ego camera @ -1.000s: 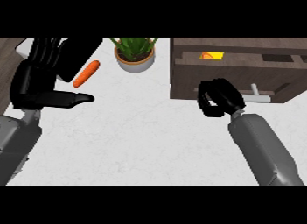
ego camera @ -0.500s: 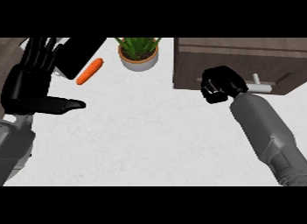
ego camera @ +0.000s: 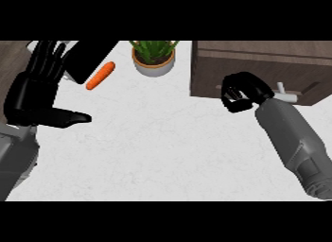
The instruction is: Pick up the cup, place it into the drawer and close the drawer
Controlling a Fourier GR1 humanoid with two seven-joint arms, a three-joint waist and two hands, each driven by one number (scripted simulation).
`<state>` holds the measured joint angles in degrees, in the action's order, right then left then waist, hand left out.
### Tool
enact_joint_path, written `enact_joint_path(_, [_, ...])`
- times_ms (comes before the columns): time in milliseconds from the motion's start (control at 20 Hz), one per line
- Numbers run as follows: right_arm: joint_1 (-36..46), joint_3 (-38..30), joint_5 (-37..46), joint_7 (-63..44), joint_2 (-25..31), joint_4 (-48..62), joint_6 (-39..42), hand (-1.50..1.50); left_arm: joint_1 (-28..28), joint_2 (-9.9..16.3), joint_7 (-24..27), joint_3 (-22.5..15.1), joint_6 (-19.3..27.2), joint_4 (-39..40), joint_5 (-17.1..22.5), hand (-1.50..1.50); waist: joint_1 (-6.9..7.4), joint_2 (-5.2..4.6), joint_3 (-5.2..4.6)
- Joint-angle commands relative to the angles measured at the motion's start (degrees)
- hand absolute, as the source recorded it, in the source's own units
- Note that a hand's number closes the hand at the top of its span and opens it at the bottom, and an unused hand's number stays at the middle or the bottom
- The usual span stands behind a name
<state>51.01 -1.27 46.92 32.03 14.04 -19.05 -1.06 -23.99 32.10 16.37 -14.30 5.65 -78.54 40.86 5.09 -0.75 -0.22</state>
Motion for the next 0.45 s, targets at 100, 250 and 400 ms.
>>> enact_joint_path(100, [5.92, -5.16, -2.65, -3.55, 5.81, 3.11, -1.58, 1.5, -0.07, -1.5, 0.59, -0.53, -0.69, 0.6, -0.16, -1.5, 1.43, -2.55, 0.48])
enact_joint_path(250, [5.37, -5.71, -3.19, -2.17, 6.65, 3.7, -1.09, 1.5, -0.01, -1.67, 0.08, -0.73, -0.92, 0.29, -0.03, -1.5, 1.58, -2.5, 0.51])
enact_joint_path(400, [5.73, -5.65, -3.05, -1.92, 6.56, 4.02, -1.21, 1.5, 0.85, -1.16, 1.16, -0.91, -2.34, 1.46, -0.79, -1.5, 1.76, -2.55, 0.42])
